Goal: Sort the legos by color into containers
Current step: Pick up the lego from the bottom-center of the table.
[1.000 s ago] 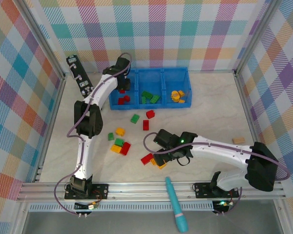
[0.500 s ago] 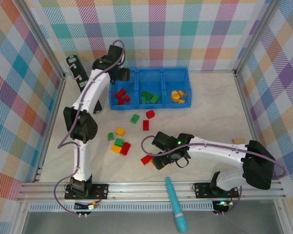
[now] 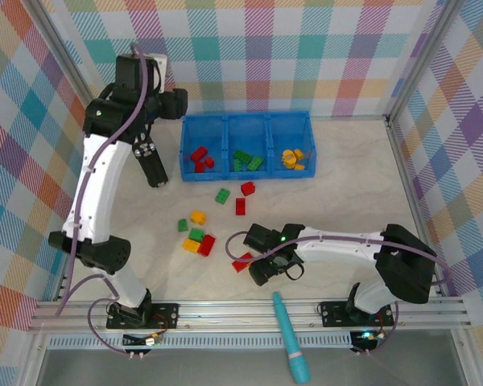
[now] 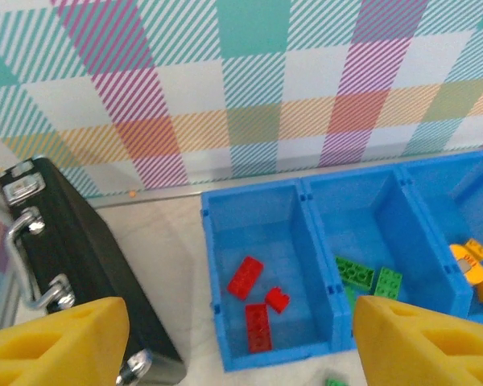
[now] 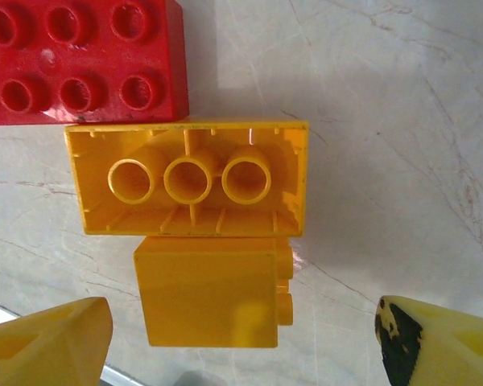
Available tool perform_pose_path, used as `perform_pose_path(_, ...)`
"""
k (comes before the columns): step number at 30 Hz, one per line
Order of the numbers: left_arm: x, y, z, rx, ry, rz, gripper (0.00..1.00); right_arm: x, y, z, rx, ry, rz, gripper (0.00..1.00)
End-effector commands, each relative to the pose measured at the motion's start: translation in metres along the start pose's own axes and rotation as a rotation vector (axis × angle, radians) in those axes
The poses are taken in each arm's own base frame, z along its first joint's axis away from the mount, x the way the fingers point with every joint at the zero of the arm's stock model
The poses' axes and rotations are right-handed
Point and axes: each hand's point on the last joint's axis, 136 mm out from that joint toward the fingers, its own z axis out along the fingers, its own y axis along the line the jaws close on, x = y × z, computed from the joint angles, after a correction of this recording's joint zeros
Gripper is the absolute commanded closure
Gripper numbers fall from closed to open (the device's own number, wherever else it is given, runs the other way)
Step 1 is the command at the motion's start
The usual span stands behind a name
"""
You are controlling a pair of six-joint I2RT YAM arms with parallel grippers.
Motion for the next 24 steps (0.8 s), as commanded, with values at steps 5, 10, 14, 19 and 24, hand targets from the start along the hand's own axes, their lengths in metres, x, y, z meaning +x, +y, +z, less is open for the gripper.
perform_pose_path(5,0.018,0.032,-0.047,-0.116,0.008,0.070,0.24,0.016,0.002,0.016,0.004,0.067,0.005,0.18)
perform_pose_path(10,0.025,0.040,-0.056,-0.149,0.024,0.081,0.23,0.021,0.000,0.022,0.009,0.085,0.012,0.21)
perform_pose_path(14,0.033,0.051,-0.057,-0.215,0.059,0.100,0.23,0.023,0.001,0.025,0.005,0.095,0.019,0.25)
perform_pose_path(19,0.035,0.056,-0.062,-0.241,0.057,0.108,0.23,0.023,0.001,0.028,0.003,0.092,0.023,0.28)
perform_pose_path(24,0.035,0.059,-0.067,-0.249,0.054,0.110,0.23,0.017,0.005,0.030,-0.002,0.087,0.008,0.34)
